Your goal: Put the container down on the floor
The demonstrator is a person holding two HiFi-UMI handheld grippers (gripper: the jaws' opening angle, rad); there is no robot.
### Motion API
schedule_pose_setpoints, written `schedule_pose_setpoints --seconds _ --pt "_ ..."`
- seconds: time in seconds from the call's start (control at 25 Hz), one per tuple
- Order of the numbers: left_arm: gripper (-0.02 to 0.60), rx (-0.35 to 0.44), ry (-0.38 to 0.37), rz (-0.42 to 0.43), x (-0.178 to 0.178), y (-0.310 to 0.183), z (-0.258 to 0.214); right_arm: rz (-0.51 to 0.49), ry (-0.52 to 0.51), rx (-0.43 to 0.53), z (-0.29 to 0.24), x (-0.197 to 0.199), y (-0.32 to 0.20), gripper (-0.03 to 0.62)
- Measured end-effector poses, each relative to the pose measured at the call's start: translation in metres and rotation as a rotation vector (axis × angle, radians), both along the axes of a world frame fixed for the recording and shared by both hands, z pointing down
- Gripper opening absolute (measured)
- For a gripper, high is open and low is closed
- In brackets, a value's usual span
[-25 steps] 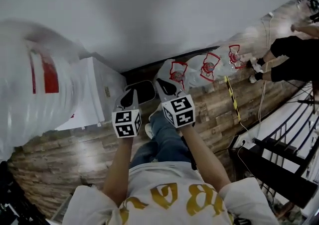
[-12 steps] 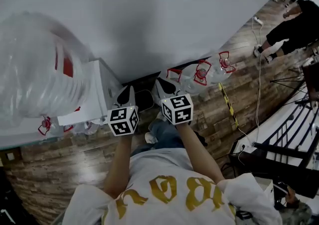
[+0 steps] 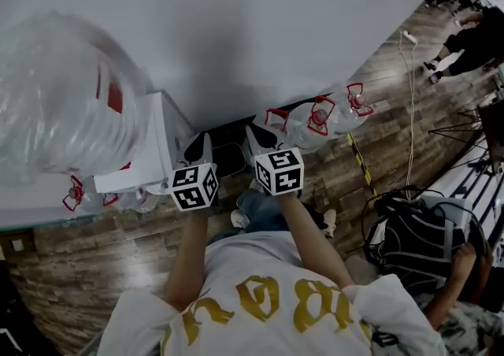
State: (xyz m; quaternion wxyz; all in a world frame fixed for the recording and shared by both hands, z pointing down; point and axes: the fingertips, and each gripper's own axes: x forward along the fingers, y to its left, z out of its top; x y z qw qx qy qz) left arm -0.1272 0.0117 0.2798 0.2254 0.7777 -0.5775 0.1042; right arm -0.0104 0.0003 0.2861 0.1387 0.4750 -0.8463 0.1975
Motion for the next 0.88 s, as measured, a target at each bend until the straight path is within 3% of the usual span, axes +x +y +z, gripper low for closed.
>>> schedule_pose_setpoints --seconds 0.88 --pt "0.000 -0.017 -0.010 -0.046 -0.009 -0.005 0.010 -0.021 -0.033 -0.030 0.011 -0.006 -0.002 0.028"
